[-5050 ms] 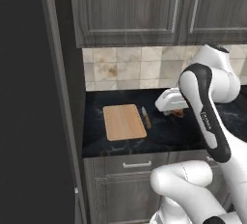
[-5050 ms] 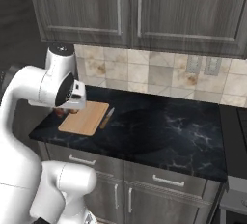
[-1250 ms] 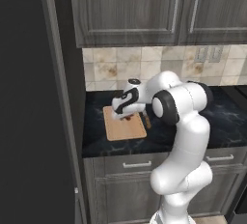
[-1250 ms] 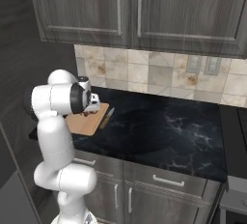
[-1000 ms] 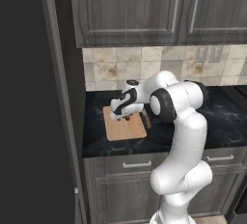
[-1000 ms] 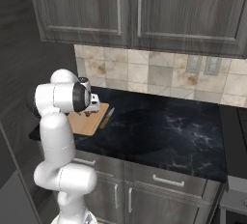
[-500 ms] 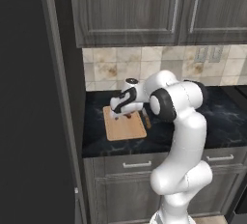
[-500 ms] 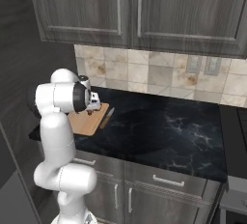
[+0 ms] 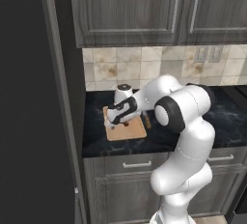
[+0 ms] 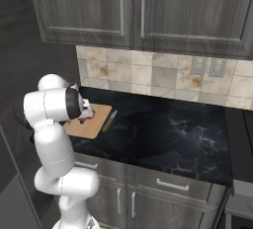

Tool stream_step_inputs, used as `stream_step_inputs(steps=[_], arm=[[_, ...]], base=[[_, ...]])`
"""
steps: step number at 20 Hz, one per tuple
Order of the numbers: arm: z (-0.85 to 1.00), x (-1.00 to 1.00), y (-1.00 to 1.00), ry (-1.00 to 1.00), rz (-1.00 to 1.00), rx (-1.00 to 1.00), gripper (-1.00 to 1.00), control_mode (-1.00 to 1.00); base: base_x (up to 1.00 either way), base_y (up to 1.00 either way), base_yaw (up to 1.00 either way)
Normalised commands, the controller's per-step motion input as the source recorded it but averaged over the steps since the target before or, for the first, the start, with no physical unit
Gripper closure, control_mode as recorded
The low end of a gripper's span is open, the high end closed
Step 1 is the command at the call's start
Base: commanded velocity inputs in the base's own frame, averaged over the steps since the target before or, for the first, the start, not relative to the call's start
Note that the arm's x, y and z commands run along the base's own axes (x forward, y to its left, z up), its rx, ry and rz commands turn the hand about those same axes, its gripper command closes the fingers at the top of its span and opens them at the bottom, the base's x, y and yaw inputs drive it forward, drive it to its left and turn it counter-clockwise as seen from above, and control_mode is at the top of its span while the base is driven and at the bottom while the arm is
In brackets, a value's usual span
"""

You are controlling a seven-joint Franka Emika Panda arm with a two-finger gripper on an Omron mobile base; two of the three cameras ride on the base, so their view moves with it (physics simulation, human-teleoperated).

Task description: Retrieve the chicken drumstick from the fridge and place it on the cutting board.

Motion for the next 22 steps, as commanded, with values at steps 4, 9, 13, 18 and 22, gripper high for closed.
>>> stream_step_inputs(steps=[4,9,13,18,22], arm=[[-0.59,-0.16,0.12,-0.11,0.08,-0.11,-1.0,-1.0],[-0.22,0.2,0.0,-0.2,0.01,0.0,-1.0,-1.0],[-0.25,0.1,0.0,-0.12,0.0,0.0,-1.0,-1.0],[-0.36,0.0,-0.07,0.0,0.02,0.0,-1.0,-1.0],[0.37,0.0,-0.18,-0.02,0.0,0.12,-1.0,-1.0]], base=[[0.0,0.0,0.0],[0.0,0.0,0.0],[0.0,0.0,0.0],[0.0,0.0,0.0],[0.0,0.0,0.0]])
